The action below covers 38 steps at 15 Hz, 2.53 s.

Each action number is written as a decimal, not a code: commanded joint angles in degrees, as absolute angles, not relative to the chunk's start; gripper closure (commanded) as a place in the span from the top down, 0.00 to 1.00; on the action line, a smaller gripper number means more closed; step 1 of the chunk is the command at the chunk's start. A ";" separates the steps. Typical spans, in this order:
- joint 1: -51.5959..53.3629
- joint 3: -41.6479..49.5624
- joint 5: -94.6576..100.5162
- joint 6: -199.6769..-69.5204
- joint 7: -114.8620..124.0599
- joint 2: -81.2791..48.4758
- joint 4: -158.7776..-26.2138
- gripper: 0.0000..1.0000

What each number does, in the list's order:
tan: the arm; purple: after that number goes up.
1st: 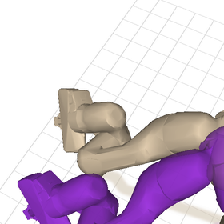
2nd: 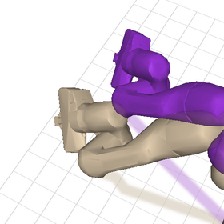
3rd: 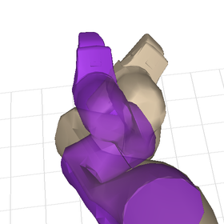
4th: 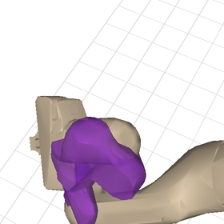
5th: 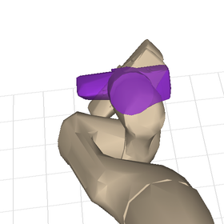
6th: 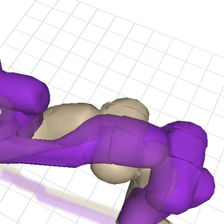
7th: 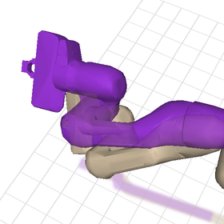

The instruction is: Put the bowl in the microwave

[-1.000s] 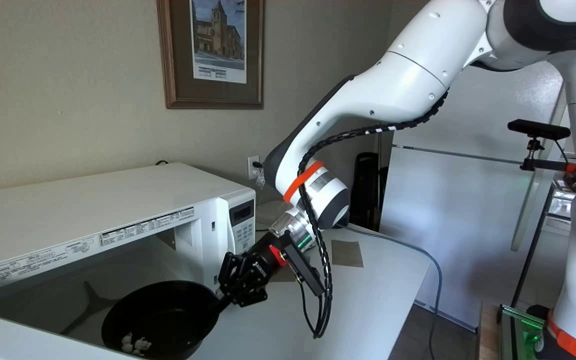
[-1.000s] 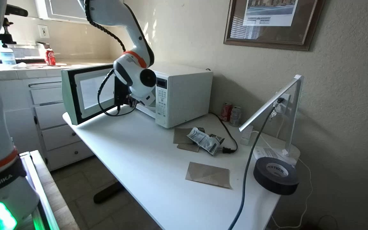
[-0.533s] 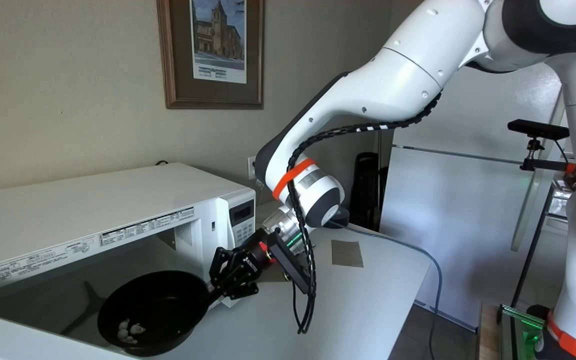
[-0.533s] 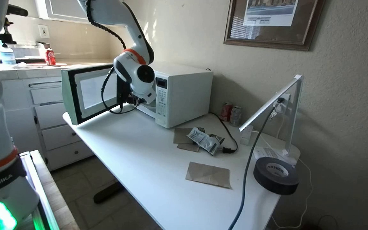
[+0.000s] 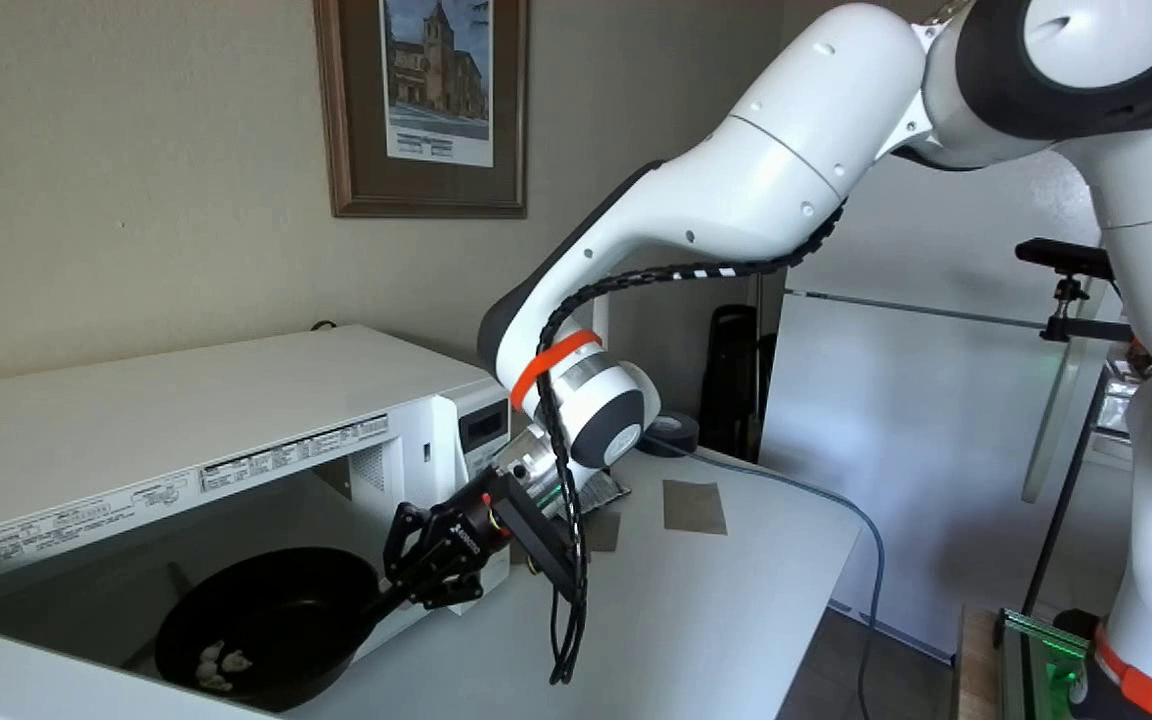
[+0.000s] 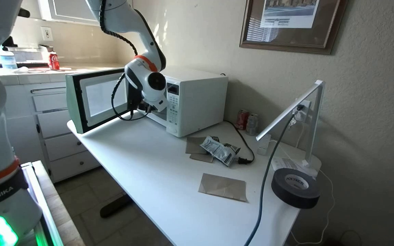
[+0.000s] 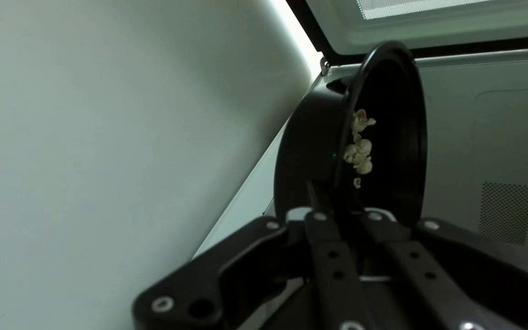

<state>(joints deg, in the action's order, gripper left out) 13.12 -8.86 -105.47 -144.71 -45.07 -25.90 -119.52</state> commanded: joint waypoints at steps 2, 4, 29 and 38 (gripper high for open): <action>15.27 -7.24 -107.47 -146.73 -43.11 -30.79 -113.86 0.02; 15.57 -6.87 -107.28 -147.23 -42.21 -31.67 -112.25 0.02; 18.49 -7.21 -108.76 -154.46 -33.74 -38.60 -101.67 0.34; 17.75 -7.82 -109.38 -151.81 -36.37 -36.14 -105.19 0.99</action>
